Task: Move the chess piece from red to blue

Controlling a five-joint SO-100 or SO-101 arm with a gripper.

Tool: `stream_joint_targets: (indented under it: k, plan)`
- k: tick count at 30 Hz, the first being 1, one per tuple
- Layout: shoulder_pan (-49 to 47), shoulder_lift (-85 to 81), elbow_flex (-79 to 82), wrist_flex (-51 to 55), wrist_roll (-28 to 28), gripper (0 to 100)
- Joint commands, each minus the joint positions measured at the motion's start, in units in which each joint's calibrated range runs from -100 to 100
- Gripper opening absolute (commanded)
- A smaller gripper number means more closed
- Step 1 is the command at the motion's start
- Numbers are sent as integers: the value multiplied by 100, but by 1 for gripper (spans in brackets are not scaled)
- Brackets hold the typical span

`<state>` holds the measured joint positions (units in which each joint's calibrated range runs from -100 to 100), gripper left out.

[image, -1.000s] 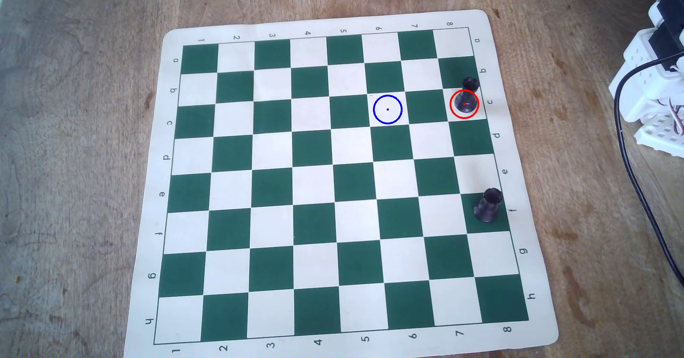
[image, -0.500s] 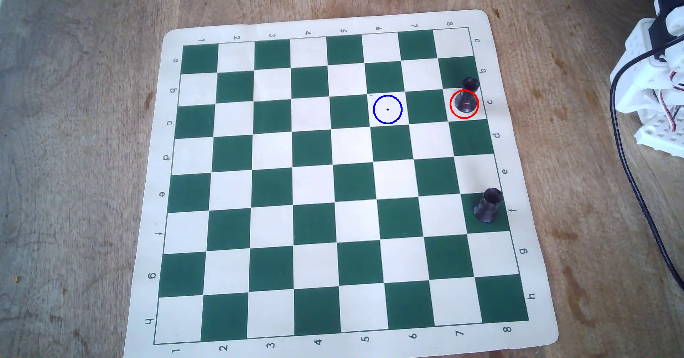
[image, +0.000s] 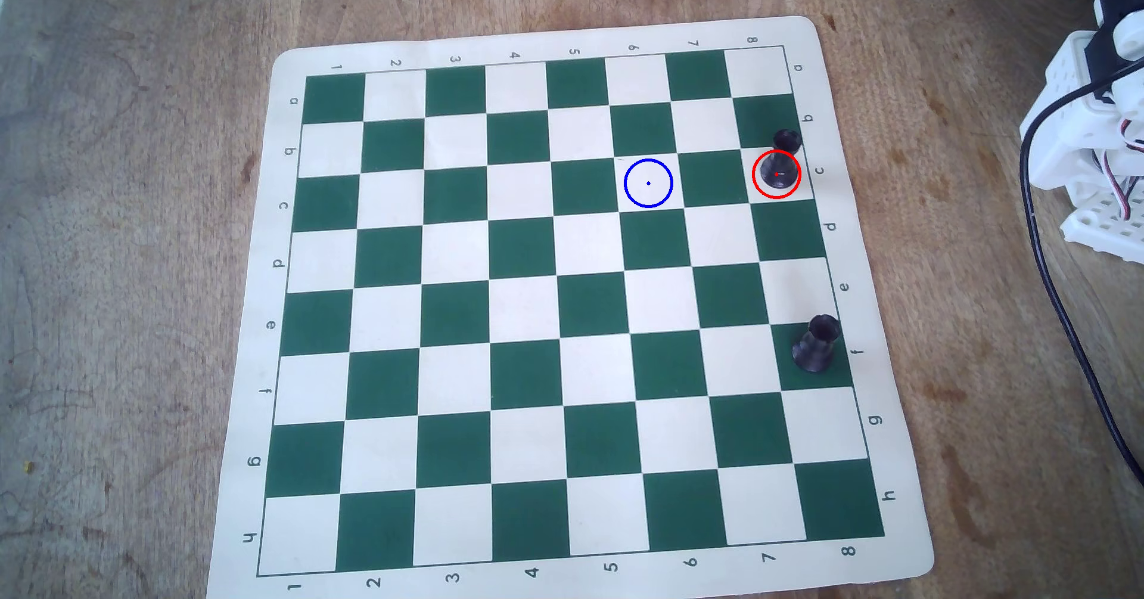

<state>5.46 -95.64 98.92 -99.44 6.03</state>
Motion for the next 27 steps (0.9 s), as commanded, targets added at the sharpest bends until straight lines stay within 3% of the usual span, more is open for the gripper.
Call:
stream_joint_targets:
  k: [1,8,13,15,17,22,25,27]
  plan:
    - [37,-11,99,-31,15,0]
    - [-33,-20,99,124,0,2]
    - [45,-20,99,1844,190,26]
    - [45,-20,99,2344,190,29]
    - [170,-20,108,2835,195,30]
    - [999,-11,108,5325,107,23]
    - [1101,-11,54,6283,-49,26]
    - [1101,-11,-436,7798,-161,27]
